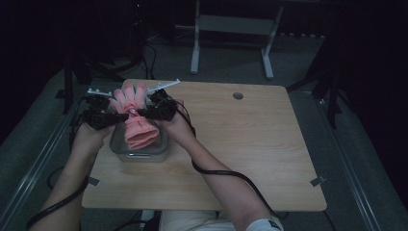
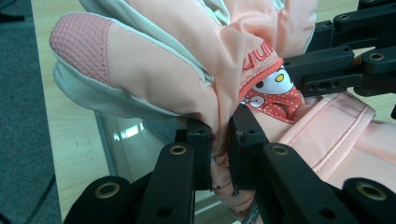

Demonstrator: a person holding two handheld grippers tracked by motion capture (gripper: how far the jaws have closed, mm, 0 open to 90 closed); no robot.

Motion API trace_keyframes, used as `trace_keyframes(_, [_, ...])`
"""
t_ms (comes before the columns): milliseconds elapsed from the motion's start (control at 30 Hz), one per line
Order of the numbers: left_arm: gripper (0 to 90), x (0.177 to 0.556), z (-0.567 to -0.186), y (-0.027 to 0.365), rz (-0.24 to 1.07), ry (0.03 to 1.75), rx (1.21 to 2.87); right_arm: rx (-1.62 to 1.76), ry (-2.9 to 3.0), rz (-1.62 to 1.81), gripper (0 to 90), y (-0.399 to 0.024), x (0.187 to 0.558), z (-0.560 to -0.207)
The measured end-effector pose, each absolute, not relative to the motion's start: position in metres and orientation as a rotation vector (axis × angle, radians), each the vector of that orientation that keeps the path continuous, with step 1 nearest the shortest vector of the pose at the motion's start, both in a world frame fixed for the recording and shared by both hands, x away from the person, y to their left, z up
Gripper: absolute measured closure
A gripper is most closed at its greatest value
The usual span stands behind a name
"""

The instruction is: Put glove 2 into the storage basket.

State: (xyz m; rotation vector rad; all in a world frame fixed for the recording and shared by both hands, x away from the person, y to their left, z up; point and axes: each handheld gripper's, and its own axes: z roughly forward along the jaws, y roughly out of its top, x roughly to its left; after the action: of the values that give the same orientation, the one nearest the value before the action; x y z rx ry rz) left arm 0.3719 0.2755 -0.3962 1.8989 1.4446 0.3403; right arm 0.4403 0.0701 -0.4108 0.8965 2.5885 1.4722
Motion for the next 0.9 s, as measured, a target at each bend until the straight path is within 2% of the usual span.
trace_keyframes(400, [80.1, 0.396, -0.426, 0.269, 0.291, 1.468, 1.895, 0.957, 2.596, 1.395, 69.7, 0.069, 0.457, -0.436])
trace_keyframes(900, [79.7, 0.418, -0.47, 0.252, 0.211, 1.541, 1.95, 1.067, 2.659, 1.3, 68.4, 0.057, 0.476, -0.483])
